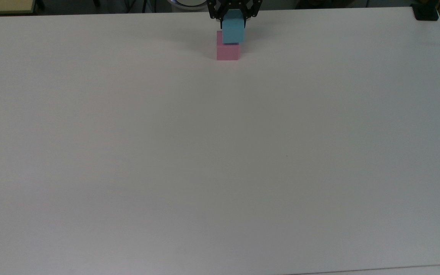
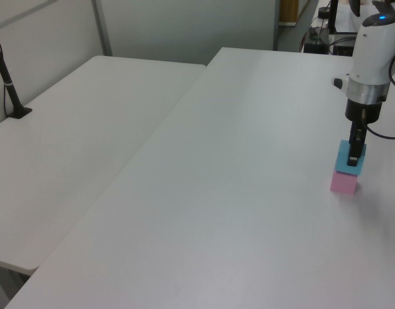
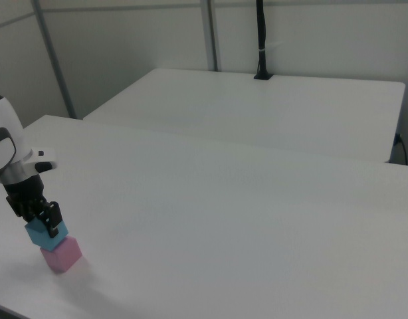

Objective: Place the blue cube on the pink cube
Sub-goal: 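Lower the light-blue cube onto the top of the pink cube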

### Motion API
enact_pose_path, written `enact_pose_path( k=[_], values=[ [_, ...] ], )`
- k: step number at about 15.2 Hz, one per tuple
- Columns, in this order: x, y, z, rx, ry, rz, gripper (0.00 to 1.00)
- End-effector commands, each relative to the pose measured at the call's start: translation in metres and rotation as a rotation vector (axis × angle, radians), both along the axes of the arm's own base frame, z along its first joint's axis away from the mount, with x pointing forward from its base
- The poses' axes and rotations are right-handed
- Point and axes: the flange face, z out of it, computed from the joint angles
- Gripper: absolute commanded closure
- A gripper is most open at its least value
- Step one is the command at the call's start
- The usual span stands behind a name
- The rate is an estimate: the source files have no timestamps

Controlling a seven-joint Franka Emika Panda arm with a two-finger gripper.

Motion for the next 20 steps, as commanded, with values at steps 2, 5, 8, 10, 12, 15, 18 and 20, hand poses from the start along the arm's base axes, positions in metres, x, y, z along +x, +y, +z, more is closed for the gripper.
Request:
enact_pose_path(
  k=[2,5,8,10,12,15,18,20],
  values=[
    [-0.001,-0.007,-0.001,0.003,-0.024,-0.024,0.83],
    [0.005,-0.013,-0.007,-0.021,-0.033,-0.015,0.83],
    [0.009,-0.015,-0.013,-0.030,-0.033,-0.005,0.79],
    [0.010,-0.014,-0.015,-0.033,-0.029,0.000,0.79],
    [0.009,-0.014,-0.014,-0.034,-0.026,0.001,0.79],
    [0.008,-0.014,-0.015,-0.036,-0.022,-0.001,0.79],
    [0.009,-0.015,-0.015,-0.036,-0.022,-0.004,0.16],
    [0.008,-0.015,-0.014,-0.038,-0.018,-0.009,0.00]
  ],
)
